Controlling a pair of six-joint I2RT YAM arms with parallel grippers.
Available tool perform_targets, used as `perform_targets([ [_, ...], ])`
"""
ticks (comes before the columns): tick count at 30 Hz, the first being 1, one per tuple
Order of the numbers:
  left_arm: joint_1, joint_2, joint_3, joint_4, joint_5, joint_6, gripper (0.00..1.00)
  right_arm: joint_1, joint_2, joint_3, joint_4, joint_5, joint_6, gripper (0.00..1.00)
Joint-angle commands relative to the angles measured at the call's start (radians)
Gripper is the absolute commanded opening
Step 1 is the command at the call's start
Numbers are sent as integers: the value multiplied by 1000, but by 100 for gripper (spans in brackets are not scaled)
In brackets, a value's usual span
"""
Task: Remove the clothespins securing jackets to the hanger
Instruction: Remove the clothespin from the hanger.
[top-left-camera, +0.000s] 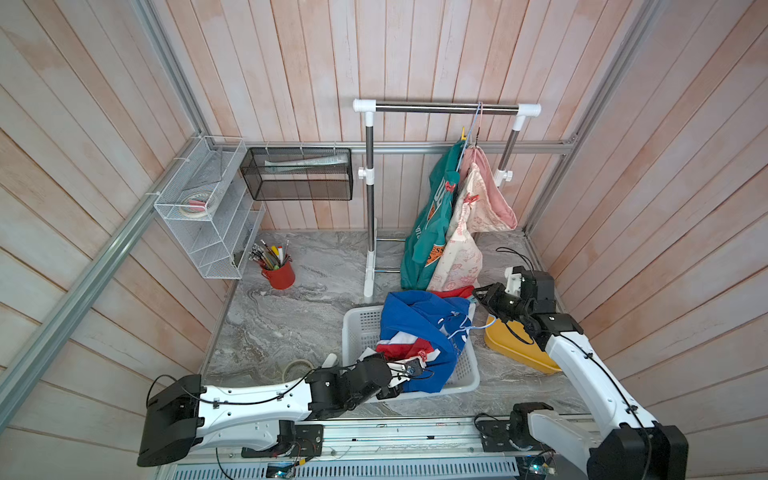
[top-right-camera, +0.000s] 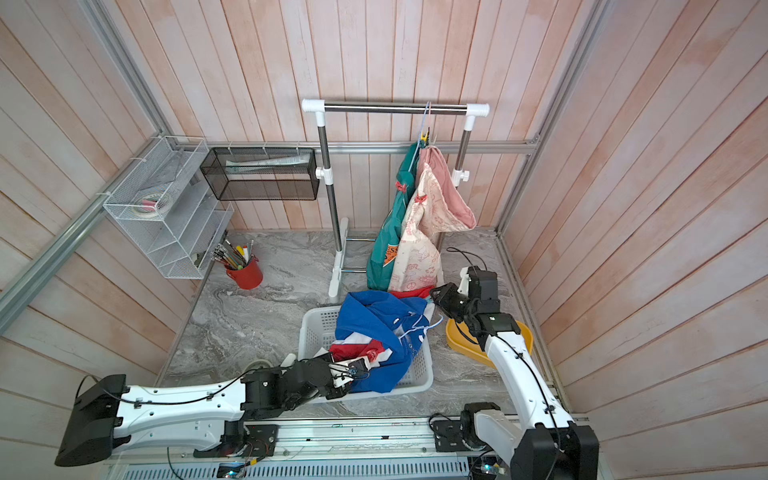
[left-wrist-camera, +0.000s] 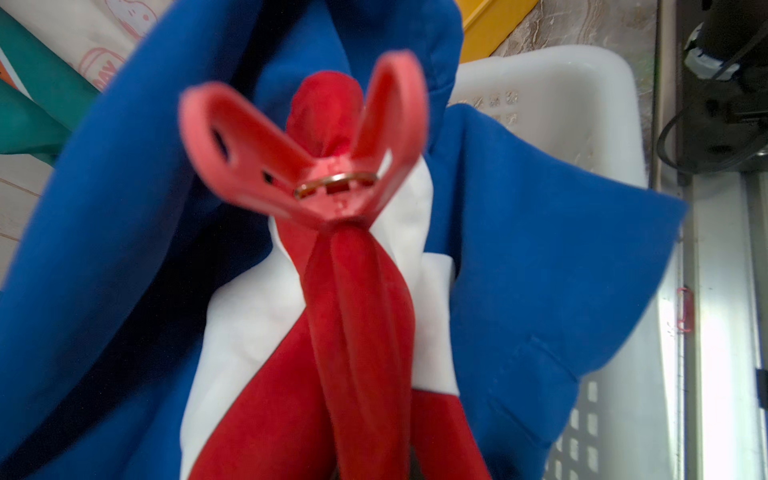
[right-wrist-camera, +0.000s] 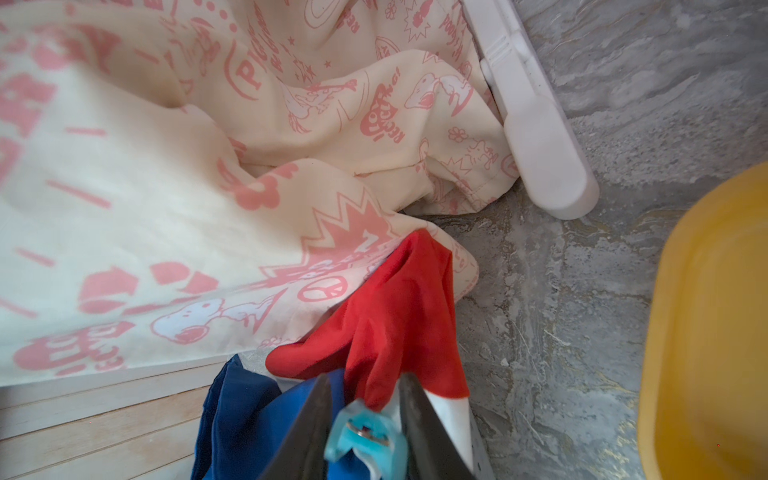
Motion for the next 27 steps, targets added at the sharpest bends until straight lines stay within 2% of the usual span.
perform_targets([
  [1, -12, 20, -10, -38, 46, -12, 0, -3, -18, -9, -22, 16, -5, 25],
  [15, -19, 27, -9, -44, 45, -13, 0, -4, -77, -31, -50, 14, -9, 0],
  [19, -21, 29, -4, -57, 38, -16, 0, -4, -104, -23, -71, 37, -24, 0],
  [23, -23, 22, -4, -70, 38, -24, 0, -2, -135, 17, -108, 132, -39, 0],
  [27, -24, 7, -7, -78, 35, -28, 0, -9, -143, 96, -162, 282, -64, 0],
])
